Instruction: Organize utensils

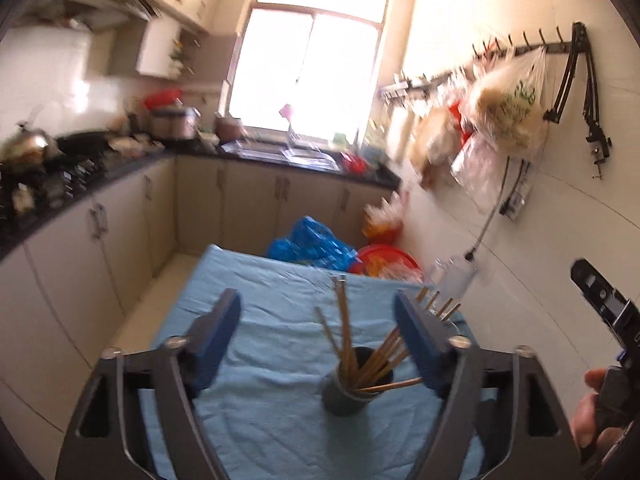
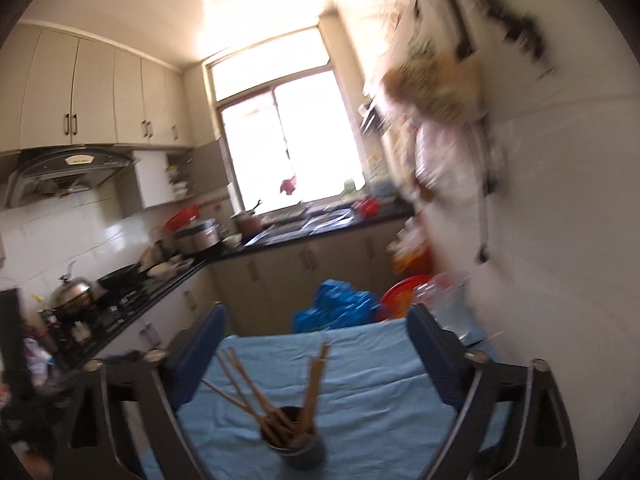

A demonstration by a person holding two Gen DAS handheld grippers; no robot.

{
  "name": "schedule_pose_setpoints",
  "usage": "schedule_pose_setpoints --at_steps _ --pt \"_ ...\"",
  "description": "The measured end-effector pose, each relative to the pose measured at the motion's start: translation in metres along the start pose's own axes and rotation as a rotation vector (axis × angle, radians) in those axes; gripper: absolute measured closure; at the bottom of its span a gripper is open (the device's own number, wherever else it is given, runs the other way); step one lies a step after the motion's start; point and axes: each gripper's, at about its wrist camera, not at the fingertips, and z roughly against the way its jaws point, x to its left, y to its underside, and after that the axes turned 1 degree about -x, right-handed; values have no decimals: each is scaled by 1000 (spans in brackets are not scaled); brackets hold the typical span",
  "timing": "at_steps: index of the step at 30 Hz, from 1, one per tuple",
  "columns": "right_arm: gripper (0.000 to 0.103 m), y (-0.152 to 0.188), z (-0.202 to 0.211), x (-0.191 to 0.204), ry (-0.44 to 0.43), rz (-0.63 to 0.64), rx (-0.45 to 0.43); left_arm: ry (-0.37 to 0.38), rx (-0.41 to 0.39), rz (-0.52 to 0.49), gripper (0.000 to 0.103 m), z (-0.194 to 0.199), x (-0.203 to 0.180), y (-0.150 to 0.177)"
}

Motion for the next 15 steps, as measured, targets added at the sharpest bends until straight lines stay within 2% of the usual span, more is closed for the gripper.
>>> schedule_pose_setpoints --at_steps 3,5,9,13,15 --pt "0 9 28 -1 56 54 -5 -54 -44 -33 6 35 5 21" --pt "0 24 51 -4 85 60 1 -127 -51 -65 4 53 7 46" --pt "0 63 80 -11 146 74 47 -209 9 -117 3 67 11 94" --pt "0 113 94 -8 226 116 143 -259 58 -97 3 75 16 125" --pt "0 132 97 -8 233 128 189 -290 78 -86 3 78 19 139"
